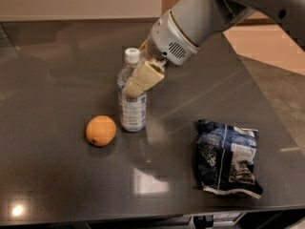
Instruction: Move blue plastic bottle near orange
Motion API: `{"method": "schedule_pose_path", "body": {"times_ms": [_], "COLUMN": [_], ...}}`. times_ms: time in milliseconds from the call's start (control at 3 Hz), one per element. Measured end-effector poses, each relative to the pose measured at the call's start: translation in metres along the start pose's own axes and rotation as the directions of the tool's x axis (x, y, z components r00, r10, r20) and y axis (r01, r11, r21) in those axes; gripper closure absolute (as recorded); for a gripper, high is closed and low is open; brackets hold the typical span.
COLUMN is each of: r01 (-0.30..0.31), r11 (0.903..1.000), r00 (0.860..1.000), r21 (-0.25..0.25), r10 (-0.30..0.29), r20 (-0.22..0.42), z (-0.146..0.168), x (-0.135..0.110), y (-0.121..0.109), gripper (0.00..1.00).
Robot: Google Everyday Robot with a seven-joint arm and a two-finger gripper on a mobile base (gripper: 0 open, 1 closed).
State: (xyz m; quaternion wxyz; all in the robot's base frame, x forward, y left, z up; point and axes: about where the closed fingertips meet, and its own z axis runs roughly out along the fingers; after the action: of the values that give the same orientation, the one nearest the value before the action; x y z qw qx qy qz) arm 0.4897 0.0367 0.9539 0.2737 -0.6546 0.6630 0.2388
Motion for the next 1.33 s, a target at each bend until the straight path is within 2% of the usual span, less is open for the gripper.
{"method": "schedule_pose_path", "body": {"times_ms": [333, 1000, 1333], "r01": [0.022, 0.028, 0.032], "r11": [0.9997, 0.9995, 0.9994], "r00": [1.000, 1.000, 0.999], "r21": [-0.012, -0.012, -0.012], "r10": [-0.022, -0.029, -0.032], "r20": [-0.004, -0.006, -0.007], "z": [0.0063, 0.0066, 0.0068], "x": [-0.0003, -0.0034, -0.0050], "y": [0.0084, 0.0108, 0.0120], "gripper": [0.62, 0.15, 0.00]}}
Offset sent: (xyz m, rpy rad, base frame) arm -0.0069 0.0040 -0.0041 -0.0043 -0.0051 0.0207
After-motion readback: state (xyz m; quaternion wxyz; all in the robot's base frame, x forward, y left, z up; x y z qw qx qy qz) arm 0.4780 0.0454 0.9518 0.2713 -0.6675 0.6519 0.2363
